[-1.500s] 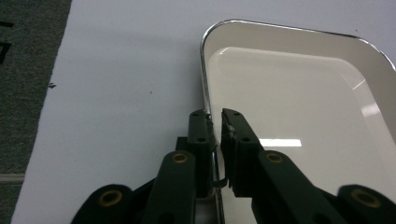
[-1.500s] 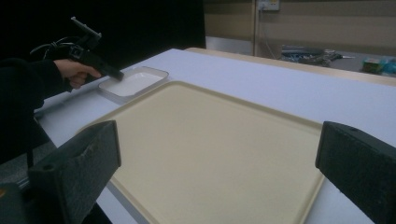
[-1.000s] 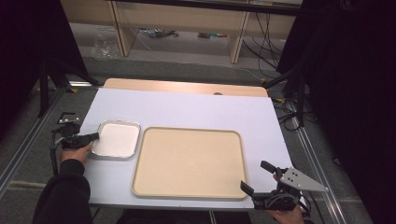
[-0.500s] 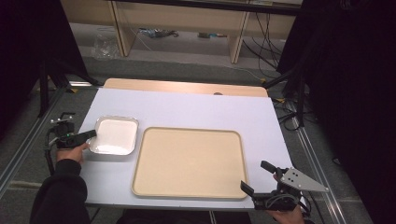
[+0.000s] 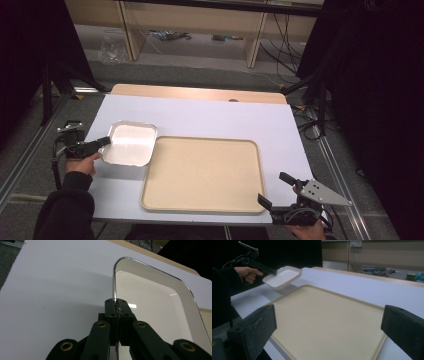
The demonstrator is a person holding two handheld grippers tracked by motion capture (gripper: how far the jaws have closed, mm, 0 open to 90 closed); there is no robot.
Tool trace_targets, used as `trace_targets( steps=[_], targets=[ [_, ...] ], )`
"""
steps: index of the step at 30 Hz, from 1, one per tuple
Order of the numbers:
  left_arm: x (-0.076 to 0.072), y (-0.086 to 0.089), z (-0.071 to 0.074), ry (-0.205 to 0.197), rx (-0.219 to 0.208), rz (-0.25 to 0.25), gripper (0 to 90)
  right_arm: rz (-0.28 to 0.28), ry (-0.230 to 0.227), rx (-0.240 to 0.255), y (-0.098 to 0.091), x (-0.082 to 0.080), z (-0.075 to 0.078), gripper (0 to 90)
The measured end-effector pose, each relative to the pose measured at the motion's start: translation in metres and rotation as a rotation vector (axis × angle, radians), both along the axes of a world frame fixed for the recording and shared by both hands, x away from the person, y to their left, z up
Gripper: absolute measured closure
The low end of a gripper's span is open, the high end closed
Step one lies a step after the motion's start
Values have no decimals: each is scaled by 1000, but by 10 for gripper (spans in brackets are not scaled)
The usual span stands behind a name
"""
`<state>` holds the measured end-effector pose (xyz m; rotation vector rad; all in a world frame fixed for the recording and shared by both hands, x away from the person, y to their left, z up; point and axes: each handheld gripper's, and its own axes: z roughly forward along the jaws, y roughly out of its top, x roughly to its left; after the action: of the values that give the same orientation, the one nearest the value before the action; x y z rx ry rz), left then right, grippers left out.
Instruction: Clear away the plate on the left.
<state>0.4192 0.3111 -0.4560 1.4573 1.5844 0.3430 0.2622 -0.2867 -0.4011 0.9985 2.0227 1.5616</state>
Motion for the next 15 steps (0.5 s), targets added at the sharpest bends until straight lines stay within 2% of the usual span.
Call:
trace_targets(
  steps=[6,7,8,13,15],
  targets=[
    [-1,-16,2,-2,-4,-39,881,-3,-2,3,0,1,0,8],
    [-1,-19,3,-2,-4,-48,881,1,-10,33,2,1,-2,8],
    [-1,-22,3,-2,-2,-58,881,-3,1,4,0,0,0,8],
    [-2,-39,3,-2,8,-98,881,-7,-4,4,-1,1,0,8],
    [-2,-47,3,-3,6,-117,882,-15,-16,-16,-3,1,0,7]
  ],
)
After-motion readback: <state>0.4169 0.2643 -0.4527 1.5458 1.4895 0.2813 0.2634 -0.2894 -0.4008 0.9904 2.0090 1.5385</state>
